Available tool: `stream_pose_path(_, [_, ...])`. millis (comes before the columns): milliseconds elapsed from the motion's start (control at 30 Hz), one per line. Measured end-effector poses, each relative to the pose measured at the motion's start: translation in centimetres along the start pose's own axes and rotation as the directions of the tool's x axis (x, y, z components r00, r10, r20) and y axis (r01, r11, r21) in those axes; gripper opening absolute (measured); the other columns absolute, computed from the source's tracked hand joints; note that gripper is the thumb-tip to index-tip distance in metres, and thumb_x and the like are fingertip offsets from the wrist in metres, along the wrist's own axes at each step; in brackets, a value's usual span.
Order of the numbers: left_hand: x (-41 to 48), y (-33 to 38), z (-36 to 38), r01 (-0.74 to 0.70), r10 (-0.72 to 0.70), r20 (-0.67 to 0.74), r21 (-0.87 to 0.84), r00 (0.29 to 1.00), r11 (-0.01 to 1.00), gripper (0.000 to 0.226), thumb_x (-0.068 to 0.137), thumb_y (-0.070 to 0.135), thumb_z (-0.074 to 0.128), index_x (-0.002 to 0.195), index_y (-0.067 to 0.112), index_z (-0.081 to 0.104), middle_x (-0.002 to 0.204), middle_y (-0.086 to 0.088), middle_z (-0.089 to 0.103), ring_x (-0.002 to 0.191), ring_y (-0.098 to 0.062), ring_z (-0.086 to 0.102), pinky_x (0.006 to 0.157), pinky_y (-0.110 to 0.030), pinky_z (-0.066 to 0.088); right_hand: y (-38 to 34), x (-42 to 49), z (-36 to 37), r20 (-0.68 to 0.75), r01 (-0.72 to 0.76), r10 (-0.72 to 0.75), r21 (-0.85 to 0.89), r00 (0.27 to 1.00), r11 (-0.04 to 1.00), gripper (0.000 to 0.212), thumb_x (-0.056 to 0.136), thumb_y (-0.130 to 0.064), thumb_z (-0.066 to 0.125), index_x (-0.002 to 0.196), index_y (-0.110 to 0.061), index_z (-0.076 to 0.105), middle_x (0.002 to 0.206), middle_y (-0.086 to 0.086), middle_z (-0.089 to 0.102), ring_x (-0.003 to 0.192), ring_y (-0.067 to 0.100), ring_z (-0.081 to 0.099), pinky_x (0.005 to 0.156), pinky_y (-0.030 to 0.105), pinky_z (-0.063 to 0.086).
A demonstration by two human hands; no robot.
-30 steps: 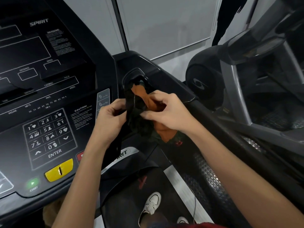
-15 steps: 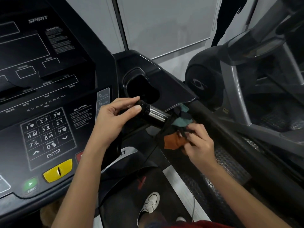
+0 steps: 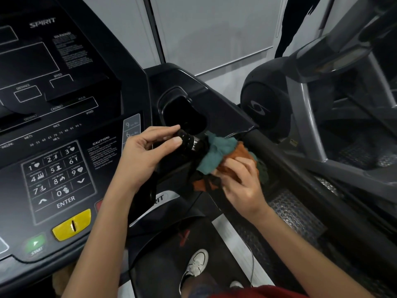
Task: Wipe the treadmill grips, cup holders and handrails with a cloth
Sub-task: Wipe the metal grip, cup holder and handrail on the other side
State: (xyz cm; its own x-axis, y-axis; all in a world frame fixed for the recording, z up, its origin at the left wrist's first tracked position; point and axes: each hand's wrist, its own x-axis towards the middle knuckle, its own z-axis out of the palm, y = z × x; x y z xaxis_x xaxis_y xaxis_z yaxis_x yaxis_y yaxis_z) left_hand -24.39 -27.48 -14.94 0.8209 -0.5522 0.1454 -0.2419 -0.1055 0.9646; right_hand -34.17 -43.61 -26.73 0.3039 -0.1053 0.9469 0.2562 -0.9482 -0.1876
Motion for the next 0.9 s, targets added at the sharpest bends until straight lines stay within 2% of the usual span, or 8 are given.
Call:
stream_pose_path(133, [0.0,0.1,0.0,-0.006,0.006,0.008,-0.003,1.000,1.000,0.034,0.067,0.027,0.068,0.101,0.022,0.070,0.100,0.007,0.067,0.101,-0.009,0.062,0.093,-0.024,0.047,1.0,-1.9,-1.9,0.091,-0.115,0.110,0.047,0.990,0.992,0.030,0.095,-0.007,0.044,0.083,0.003,0.069,0.103,0.005,0.052,0.090,0.022,0.049,0.092,0.017,0.041])
stream_pose_path(200, [0.0,0.0,0.0,-0.010,0.010,0.010,0.016,1.000,1.000,0.033,0.067,0.028,0.068,0.100,0.024,0.070,0.099,0.009,0.067,0.101,-0.008,0.062,0.094,-0.025,0.047,0.9,-1.7,-2.1,0.106,-0.123,0.114,0.076,0.988,0.990,0.020,0.091,0.000,0.045,0.093,-0.001,0.065,0.105,0.005,0.052,0.092,0.022,0.049,0.093,0.018,0.040])
stream_pose_path(267, [0.1,0.0,0.0,-0.007,0.007,0.003,0.015,1.000,1.000,0.033,0.067,0.028,0.068,0.099,0.024,0.071,0.098,0.011,0.068,0.101,-0.008,0.062,0.095,-0.025,0.047,0.1,-0.6,-1.2,0.118,-0.132,0.124,0.065,0.985,0.989,0.028,0.080,0.004,0.051,0.104,-0.009,0.057,0.108,0.003,0.051,0.095,0.023,0.048,0.097,0.020,0.037])
stream_pose_path(433, [0.1,0.1,0.1,-0.029,0.029,-0.007,0.018,1.000,0.999,0.028,0.071,0.023,0.066,0.099,0.020,0.070,0.102,0.004,0.067,0.105,-0.019,0.061,0.098,-0.028,0.046,-1.9,4.7,1.0,0.263,-0.313,0.263,0.170,0.928,0.934,0.051,0.069,-0.016,0.072,0.118,-0.013,0.059,0.111,0.004,0.060,0.101,0.022,0.053,0.093,0.027,0.041])
stream_pose_path(567, [-0.1,0.2,0.0,-0.006,0.006,0.001,0.020,1.000,1.000,0.031,0.071,0.025,0.067,0.101,0.021,0.070,0.104,0.003,0.067,0.108,-0.020,0.060,0.098,-0.029,0.047,0.7,7.0,0.2,0.583,-0.654,0.388,0.359,0.714,0.666,0.030,0.075,-0.023,0.061,0.102,-0.010,0.066,0.090,-0.006,0.062,0.085,0.009,0.058,0.081,0.027,0.045])
stream_pose_path(667, [-0.2,0.3,0.0,0.000,-0.001,0.004,0.032,1.000,0.999,0.033,0.068,0.028,0.068,0.101,0.025,0.070,0.099,0.010,0.067,0.105,-0.015,0.062,0.096,-0.027,0.047,3.0,7.2,-0.2,0.764,-0.867,0.451,0.280,0.461,0.413,0.022,0.089,-0.015,0.058,0.089,0.006,0.062,0.068,-0.005,0.067,0.067,0.001,0.058,0.066,0.020,0.047])
stream_pose_path(733, [-0.2,0.4,0.0,0.005,-0.005,0.006,0.025,1.000,1.000,0.033,0.069,0.027,0.067,0.101,0.024,0.070,0.101,0.008,0.067,0.105,-0.014,0.062,0.095,-0.024,0.048,4.2,6.8,-0.6,0.818,-0.920,0.455,0.214,0.353,0.328,0.017,0.091,-0.012,0.055,0.084,-0.002,0.065,0.065,-0.010,0.067,0.063,-0.001,0.060,0.063,0.015,0.050])
stream_pose_path(900, [-0.1,0.3,0.0,0.008,-0.008,0.004,0.017,1.000,1.000,0.032,0.068,0.027,0.068,0.100,0.024,0.070,0.101,0.009,0.068,0.105,-0.014,0.062,0.097,-0.027,0.047,5.6,6.4,-2.5,0.827,-0.894,0.389,0.270,0.406,0.358,0.022,0.084,0.004,0.060,0.089,-0.015,0.070,0.086,0.005,0.068,0.080,0.016,0.063,0.078,0.031,0.052])
